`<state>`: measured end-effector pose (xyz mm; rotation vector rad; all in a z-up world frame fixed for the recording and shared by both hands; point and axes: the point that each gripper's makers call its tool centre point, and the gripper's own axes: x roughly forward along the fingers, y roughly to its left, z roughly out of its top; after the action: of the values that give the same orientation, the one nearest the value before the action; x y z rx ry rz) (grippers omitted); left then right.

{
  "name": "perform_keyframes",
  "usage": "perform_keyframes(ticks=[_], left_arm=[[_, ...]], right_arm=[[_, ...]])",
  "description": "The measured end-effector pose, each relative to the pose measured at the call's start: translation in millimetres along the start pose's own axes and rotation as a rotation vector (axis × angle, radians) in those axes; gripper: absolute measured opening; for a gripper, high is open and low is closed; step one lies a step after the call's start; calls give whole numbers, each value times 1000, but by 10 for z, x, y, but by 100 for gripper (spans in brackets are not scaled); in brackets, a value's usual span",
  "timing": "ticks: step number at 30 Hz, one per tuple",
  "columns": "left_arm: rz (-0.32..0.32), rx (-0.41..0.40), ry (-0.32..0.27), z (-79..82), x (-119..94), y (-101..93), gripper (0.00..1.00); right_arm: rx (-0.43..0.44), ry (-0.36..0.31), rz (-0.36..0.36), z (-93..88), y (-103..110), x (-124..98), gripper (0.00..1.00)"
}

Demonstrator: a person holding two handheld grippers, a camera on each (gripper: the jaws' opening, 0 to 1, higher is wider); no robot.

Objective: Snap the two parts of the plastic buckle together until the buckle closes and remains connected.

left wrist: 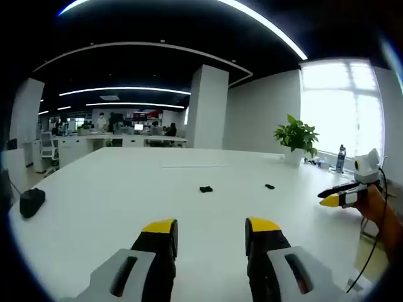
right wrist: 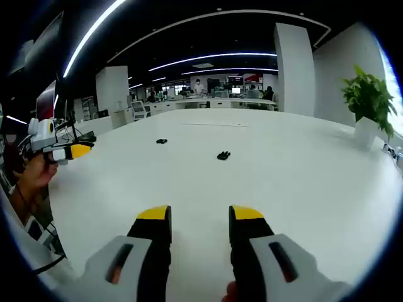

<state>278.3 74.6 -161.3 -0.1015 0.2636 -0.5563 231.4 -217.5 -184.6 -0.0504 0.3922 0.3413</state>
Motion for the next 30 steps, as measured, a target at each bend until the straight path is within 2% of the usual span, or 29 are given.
perform_keyframes(ticks=[8,16,23,30], left_arm=[[7,6,-3,15,5,16,44],[29,9,-16,85,-19,15,44],[73,-10,-39,135,-122,14,46],[105,-3,-53,197,-248,55,47]], right_arm=[[-4,-3,9,26,22,21,36],[-63,2,20,71,7,92,37],[-95,-25,65,177,108,116,37],[-78,-30,97,148,146,175,37]])
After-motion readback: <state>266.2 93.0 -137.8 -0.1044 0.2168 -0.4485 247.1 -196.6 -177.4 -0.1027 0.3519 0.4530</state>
